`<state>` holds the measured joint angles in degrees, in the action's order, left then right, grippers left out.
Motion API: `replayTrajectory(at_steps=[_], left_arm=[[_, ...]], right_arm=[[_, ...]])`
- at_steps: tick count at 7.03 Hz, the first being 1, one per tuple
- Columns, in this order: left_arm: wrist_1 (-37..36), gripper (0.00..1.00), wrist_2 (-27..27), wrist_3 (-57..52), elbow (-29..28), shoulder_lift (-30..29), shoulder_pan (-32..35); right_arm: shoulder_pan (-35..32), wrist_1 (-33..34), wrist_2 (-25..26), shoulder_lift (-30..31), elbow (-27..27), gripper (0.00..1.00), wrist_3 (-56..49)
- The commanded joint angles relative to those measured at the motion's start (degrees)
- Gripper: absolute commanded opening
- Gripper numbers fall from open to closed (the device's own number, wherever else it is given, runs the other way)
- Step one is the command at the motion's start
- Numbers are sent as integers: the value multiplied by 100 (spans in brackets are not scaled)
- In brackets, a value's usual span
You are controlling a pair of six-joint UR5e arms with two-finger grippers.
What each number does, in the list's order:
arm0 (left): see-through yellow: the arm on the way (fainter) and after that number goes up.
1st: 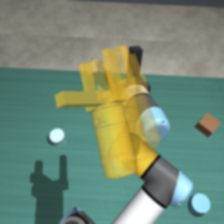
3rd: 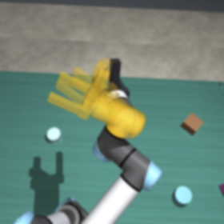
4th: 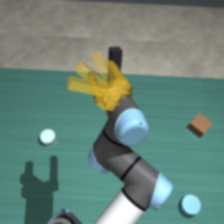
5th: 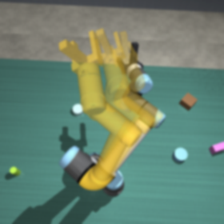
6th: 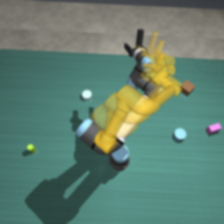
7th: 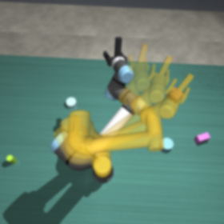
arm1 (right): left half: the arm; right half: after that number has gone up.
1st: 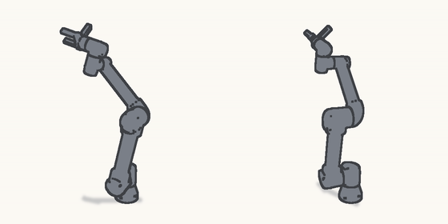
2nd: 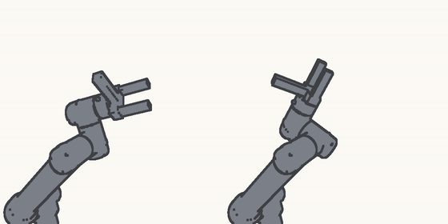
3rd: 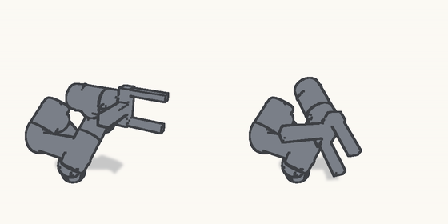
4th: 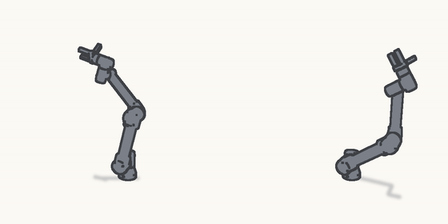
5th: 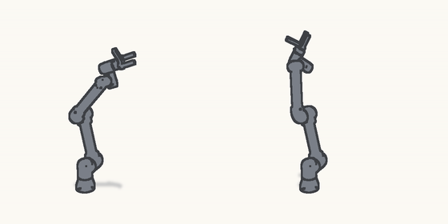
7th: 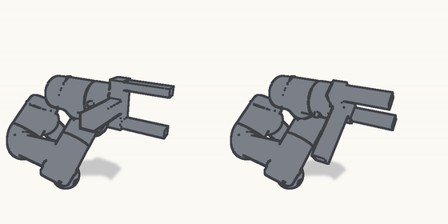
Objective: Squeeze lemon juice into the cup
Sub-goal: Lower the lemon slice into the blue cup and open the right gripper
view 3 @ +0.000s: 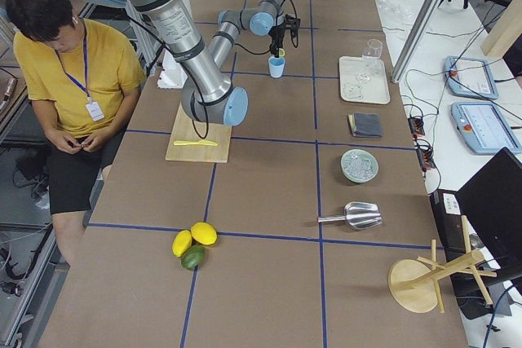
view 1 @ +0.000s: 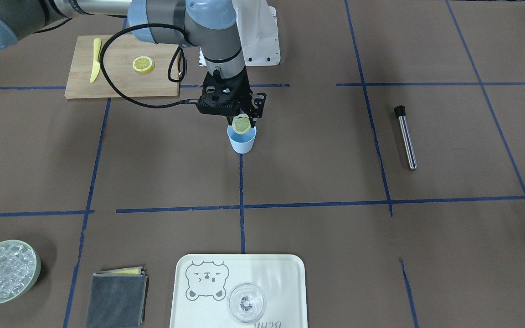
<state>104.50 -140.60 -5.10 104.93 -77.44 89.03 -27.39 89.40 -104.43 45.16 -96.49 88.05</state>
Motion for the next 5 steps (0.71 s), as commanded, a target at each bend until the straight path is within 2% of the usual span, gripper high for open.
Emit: replayTrajectory(at_steps=[1,3,5], left_arm=[[0,100,6,9,27,1,0],[0,100,-3,9,28,27,0],[0,100,6,9,36,27,9]], right_arm=[[110,-45,19,46,51,62,2],[111,-62,19,63,95,64,-7],[111,-133,19,55,191,70,-7]])
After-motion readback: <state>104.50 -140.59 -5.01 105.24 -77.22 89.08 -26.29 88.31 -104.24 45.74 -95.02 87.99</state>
